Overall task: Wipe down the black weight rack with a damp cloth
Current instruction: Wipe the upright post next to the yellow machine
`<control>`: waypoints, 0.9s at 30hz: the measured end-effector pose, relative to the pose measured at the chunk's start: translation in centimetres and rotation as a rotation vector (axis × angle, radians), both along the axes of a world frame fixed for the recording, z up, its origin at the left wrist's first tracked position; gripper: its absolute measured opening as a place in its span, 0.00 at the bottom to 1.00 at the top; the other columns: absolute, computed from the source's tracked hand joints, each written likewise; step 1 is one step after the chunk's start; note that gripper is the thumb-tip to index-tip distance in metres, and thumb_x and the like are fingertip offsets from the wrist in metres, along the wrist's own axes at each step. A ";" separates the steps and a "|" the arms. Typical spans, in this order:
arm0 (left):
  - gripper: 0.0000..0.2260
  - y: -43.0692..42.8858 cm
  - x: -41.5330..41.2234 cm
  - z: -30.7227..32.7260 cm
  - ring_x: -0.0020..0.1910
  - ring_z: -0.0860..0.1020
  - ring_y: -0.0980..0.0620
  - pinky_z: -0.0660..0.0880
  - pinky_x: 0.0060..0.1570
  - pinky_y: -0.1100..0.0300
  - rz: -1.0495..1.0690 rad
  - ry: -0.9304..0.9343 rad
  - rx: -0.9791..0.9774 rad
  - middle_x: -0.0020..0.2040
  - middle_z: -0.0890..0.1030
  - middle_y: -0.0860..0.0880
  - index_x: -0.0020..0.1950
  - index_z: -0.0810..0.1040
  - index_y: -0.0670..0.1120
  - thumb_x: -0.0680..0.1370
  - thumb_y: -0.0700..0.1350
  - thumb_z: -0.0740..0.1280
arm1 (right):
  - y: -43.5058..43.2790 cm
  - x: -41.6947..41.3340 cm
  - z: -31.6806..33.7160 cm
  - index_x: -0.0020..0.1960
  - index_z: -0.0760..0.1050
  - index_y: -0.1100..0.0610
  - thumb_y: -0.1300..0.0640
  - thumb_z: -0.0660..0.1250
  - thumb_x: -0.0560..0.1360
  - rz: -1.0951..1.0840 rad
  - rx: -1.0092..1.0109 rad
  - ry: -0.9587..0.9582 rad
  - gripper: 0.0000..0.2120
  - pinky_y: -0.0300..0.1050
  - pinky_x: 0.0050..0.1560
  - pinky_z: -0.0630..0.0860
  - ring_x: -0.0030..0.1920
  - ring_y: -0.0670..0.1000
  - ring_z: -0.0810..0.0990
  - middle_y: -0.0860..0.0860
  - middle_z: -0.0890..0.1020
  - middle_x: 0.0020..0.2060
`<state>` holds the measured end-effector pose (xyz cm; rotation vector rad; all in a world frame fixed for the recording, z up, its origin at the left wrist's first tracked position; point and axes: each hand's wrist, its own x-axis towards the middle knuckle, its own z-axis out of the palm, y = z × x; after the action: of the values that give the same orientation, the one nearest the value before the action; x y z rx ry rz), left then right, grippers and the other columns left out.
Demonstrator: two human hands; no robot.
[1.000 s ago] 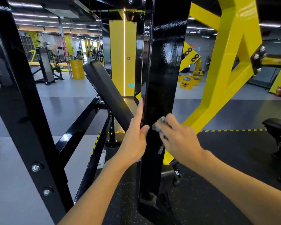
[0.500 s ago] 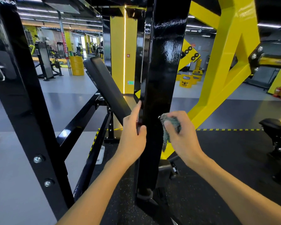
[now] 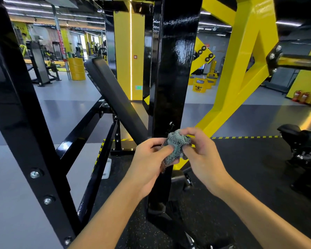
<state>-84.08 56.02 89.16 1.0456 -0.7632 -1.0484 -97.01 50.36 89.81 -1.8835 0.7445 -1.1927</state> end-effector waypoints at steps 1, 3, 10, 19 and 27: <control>0.08 0.0 -0.1 -0.1 0.49 0.85 0.46 0.82 0.46 0.53 0.070 -0.037 -0.008 0.52 0.84 0.39 0.58 0.78 0.39 0.78 0.36 0.69 | 0.1 -0.2 -0.2 0.57 0.72 0.46 0.71 0.62 0.78 -0.005 -0.073 0.058 0.20 0.47 0.51 0.77 0.53 0.48 0.78 0.50 0.78 0.57; 0.07 -0.1 -0.4 0.1 0.50 0.84 0.45 0.82 0.50 0.49 0.194 -0.146 -0.026 0.50 0.84 0.40 0.54 0.79 0.41 0.77 0.38 0.71 | 0.6 -0.5 -0.3 0.66 0.68 0.46 0.65 0.66 0.77 0.056 -0.178 0.187 0.22 0.45 0.61 0.75 0.61 0.46 0.76 0.46 0.73 0.63; 0.04 0.4 -0.8 2.3 0.51 0.84 0.51 0.82 0.51 0.54 0.155 -0.330 -0.142 0.49 0.85 0.46 0.53 0.81 0.45 0.79 0.42 0.70 | -0.6 0.0 1.3 0.67 0.74 0.60 0.66 0.72 0.75 -0.148 -0.573 0.328 0.22 0.28 0.66 0.65 0.64 0.40 0.69 0.49 0.73 0.66; 0.32 -2.5 3.0 3.0 0.69 0.69 0.61 0.69 0.70 0.50 0.216 -0.711 -0.201 0.70 0.68 0.54 0.75 0.58 0.66 0.81 0.37 0.63 | -6.1 2.9 5.7 0.56 0.79 0.66 0.69 0.69 0.75 -0.428 -0.964 0.174 0.10 0.47 0.45 0.77 0.52 0.55 0.75 0.62 0.76 0.55; 0.38 -2.9 4.0 1.2 0.68 0.72 0.58 0.72 0.68 0.50 0.142 -0.660 -0.193 0.70 0.71 0.54 0.77 0.54 0.68 0.80 0.31 0.60 | -7.2 2.2 3.2 0.55 0.79 0.63 0.69 0.67 0.75 -0.370 -1.172 0.420 0.10 0.54 0.31 0.77 0.43 0.61 0.79 0.60 0.78 0.49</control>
<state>-80.06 53.17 90.32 1.2675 -1.2707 -0.4833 -94.83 43.18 92.97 -3.1254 0.6697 -1.6883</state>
